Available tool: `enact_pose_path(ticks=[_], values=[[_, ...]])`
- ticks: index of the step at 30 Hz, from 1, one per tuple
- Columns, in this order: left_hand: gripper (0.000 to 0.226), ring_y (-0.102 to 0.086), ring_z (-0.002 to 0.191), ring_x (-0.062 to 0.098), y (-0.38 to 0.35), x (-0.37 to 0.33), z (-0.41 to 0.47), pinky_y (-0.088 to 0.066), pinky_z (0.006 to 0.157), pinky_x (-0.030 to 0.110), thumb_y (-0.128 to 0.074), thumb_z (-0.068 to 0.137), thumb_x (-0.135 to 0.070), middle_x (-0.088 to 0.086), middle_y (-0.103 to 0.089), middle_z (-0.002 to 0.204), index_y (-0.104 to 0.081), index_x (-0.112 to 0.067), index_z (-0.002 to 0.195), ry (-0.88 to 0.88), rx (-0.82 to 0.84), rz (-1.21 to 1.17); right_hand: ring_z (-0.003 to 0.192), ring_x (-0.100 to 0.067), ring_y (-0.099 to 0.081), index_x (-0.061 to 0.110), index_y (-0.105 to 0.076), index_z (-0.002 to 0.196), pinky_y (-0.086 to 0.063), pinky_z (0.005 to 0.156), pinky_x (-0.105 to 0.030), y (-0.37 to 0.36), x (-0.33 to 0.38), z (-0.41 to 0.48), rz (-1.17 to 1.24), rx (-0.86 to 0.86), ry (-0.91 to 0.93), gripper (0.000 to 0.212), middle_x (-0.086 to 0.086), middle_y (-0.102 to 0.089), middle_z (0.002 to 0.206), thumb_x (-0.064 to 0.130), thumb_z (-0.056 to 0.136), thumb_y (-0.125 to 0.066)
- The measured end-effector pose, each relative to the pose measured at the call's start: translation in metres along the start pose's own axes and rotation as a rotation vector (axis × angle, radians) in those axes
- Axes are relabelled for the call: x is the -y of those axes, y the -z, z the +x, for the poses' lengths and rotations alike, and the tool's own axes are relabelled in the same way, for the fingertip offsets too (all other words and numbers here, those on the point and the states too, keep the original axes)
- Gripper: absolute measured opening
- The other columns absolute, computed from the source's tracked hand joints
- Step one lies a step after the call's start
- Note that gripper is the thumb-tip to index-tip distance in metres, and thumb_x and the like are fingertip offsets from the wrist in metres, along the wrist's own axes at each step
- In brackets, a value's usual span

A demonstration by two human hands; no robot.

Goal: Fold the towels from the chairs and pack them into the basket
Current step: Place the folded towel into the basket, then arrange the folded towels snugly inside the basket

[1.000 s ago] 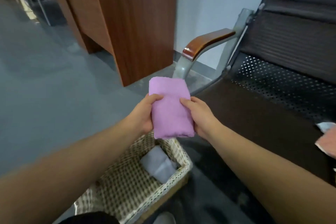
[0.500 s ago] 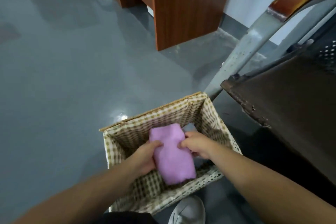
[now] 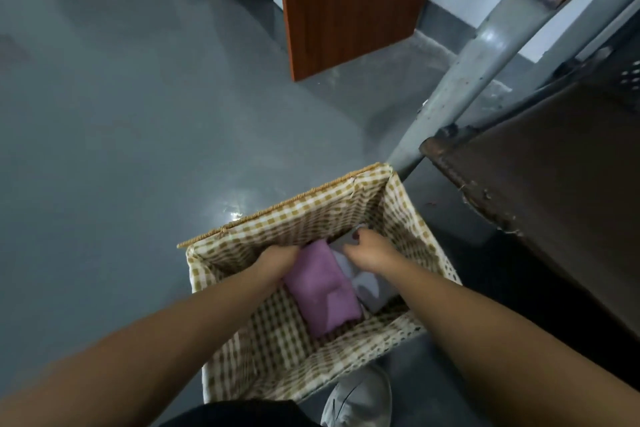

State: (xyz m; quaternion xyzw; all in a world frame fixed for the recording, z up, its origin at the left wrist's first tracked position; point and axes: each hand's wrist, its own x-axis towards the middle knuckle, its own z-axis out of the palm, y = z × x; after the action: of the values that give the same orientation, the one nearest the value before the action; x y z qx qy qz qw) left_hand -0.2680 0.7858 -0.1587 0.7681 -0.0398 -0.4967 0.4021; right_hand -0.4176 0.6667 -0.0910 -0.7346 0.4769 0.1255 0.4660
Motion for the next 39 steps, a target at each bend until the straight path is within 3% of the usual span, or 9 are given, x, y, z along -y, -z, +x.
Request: enact_pose_path(ticks=[2,5,7,11,20,29,35,37,39], values=[[0.027,-0.068,0.089,0.034,-0.002,-0.040,-0.033,-0.056,0.080,0.041,-0.063,0.081,-0.028,0.021,-0.070,0.099,-0.073,-0.008,0.096,-0.031,0.001,0.115,0.122,-0.029,-0.055,0.012,-0.053,0.135,-0.043,0.091,-0.030,0.022,0.007,-0.024,-0.035,-0.069,0.065,0.042,-0.009,-0.059,0.135,0.034,0.099,-0.053],[0.019,-0.046,0.050,0.018,-0.015,-0.101,-0.085,-0.035,0.049,0.020,-0.057,0.083,-0.032,0.004,-0.051,0.062,-0.054,-0.016,0.072,-0.113,0.088,0.314,0.113,-0.029,-0.060,0.008,-0.058,0.122,-0.050,0.095,-0.041,0.059,0.019,-0.069,-0.055,-0.187,0.136,0.037,-0.010,-0.065,0.120,0.035,0.097,-0.057],[0.022,-0.053,0.056,0.021,-0.033,-0.141,-0.124,-0.041,0.053,0.023,-0.056,0.091,-0.029,0.004,-0.054,0.065,-0.054,-0.014,0.075,-0.294,0.115,0.539,0.113,-0.029,-0.059,0.008,-0.056,0.126,-0.048,0.093,-0.038,0.090,0.024,-0.106,-0.082,-0.264,0.170,0.040,-0.010,-0.063,0.122,0.036,0.096,-0.057],[0.027,-0.060,0.102,0.025,-0.079,-0.213,-0.218,-0.040,0.077,0.030,-0.055,0.094,-0.038,0.005,-0.064,0.108,-0.061,-0.016,0.107,-0.698,0.041,0.846,0.102,-0.024,-0.062,0.013,-0.059,0.117,-0.048,0.084,-0.035,0.167,0.025,-0.189,-0.111,-0.496,0.250,0.033,-0.004,-0.066,0.110,0.038,0.095,-0.058],[0.039,-0.057,0.114,0.031,-0.263,-0.268,-0.349,-0.046,0.096,0.039,-0.057,0.091,-0.034,0.012,-0.059,0.123,-0.056,-0.012,0.123,-1.354,0.130,1.070,0.120,-0.031,-0.053,0.013,-0.053,0.132,-0.044,0.102,-0.045,0.320,-0.126,-0.359,-0.308,-0.957,0.012,0.043,-0.011,-0.053,0.130,0.035,0.095,-0.052],[0.037,-0.053,0.116,0.023,-0.473,-0.207,-0.390,-0.043,0.095,0.034,-0.055,0.094,-0.030,0.006,-0.054,0.126,-0.054,-0.013,0.127,-1.427,0.454,1.189,0.112,-0.034,-0.054,0.019,-0.058,0.117,-0.044,0.086,-0.040,0.354,-0.326,-0.440,-0.314,-1.064,-0.410,0.036,-0.010,-0.053,0.117,0.040,0.088,-0.056],[0.046,-0.057,0.113,0.021,-0.586,-0.127,-0.395,-0.046,0.090,0.031,-0.061,0.093,-0.040,0.005,-0.062,0.128,-0.060,-0.011,0.128,-1.350,0.786,1.231,0.113,-0.031,-0.052,0.013,-0.051,0.127,-0.040,0.094,-0.042,0.345,-0.412,-0.442,-0.481,-1.056,-0.666,0.041,-0.013,-0.052,0.127,0.034,0.092,-0.053],[0.049,-0.057,0.109,0.021,-0.608,-0.096,-0.394,-0.045,0.084,0.031,-0.066,0.090,-0.042,0.000,-0.061,0.121,-0.057,-0.012,0.128,-1.272,0.902,1.274,0.109,-0.030,-0.053,0.015,-0.058,0.119,-0.039,0.094,-0.041,0.338,-0.430,-0.440,-0.576,-1.036,-0.674,0.032,-0.011,-0.055,0.120,0.030,0.092,-0.052],[0.028,-0.058,0.100,0.022,-0.619,-0.074,-0.391,-0.044,0.076,0.031,-0.067,0.090,-0.035,-0.003,-0.059,0.101,-0.061,-0.012,0.105,-1.317,0.944,1.246,0.107,-0.030,-0.053,0.015,-0.064,0.113,-0.037,0.094,-0.043,0.332,-0.439,-0.436,-0.656,-1.011,-0.638,0.026,-0.009,-0.057,0.114,0.022,0.091,-0.051]])
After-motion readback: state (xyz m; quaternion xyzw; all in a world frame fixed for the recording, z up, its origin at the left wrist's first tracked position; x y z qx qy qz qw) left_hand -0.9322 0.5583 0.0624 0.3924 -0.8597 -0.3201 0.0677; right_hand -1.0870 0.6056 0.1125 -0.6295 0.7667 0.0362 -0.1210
